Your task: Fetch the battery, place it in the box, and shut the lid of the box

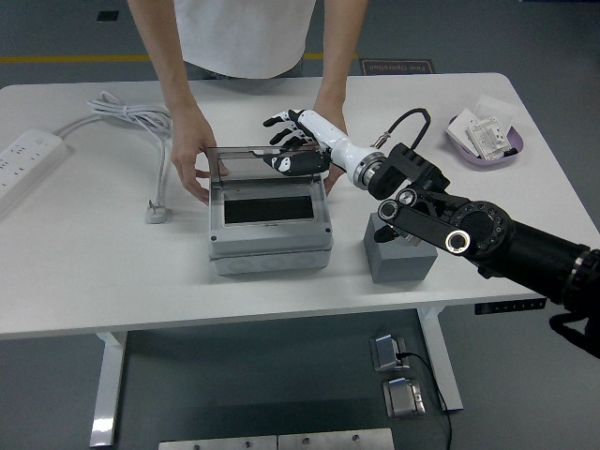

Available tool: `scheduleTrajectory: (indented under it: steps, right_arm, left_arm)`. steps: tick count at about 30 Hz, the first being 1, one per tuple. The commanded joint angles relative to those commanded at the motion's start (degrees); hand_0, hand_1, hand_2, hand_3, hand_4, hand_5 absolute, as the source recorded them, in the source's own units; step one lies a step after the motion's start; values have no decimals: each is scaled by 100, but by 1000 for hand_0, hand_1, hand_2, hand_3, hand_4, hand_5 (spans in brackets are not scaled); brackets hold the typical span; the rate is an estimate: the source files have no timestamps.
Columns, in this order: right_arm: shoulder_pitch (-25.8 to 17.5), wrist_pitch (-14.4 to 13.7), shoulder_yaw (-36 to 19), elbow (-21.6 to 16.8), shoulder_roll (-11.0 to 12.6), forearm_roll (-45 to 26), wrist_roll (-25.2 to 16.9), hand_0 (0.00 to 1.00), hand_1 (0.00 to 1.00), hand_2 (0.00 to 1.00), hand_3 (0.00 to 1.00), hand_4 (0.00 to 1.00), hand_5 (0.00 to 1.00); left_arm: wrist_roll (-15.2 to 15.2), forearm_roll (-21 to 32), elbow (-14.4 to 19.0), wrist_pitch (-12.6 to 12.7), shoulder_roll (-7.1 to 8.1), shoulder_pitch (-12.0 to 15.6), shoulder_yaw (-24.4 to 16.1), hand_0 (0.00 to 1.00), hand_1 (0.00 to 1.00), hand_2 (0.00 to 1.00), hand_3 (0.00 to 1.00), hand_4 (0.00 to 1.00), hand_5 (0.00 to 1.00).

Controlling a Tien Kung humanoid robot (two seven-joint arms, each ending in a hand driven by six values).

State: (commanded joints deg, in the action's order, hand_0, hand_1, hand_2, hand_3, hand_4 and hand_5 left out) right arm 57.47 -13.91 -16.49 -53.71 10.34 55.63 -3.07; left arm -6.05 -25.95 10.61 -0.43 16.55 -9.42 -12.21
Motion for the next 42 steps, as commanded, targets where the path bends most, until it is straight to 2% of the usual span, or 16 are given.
scheduleTrajectory:
  steps: [12,20,27,32,35,42]
  right_arm:
    - [-173,-27,147,-974,452,358,219,680,581,647,771,747,200]
    - [-340,-33,224,-1372,661,477,303,657,578,645,768,752,212]
    - [-465,-15,109,-1511,814,561,375,653,578,643,768,752,213]
    - [-547,22,-153,-1597,973,637,429,656,579,641,768,752,210]
    - [-682,78,-494,-1728,1171,785,515,656,579,641,768,752,210]
    - [-1467,238,-1521,-2337,1768,1443,803,644,570,631,767,751,204]
  left_arm:
    - [90,335,3,26,51,11,244,731,762,699,668,550,319]
    - [157,565,12,39,53,16,440,730,762,699,665,550,321]
    - [152,563,8,37,40,40,424,730,762,697,663,550,325]
    - [154,562,4,32,33,47,416,730,761,699,662,550,326]
    - [151,563,-2,32,28,58,397,730,761,699,662,550,326]
    - [145,595,-17,39,5,123,364,730,761,698,662,550,326]
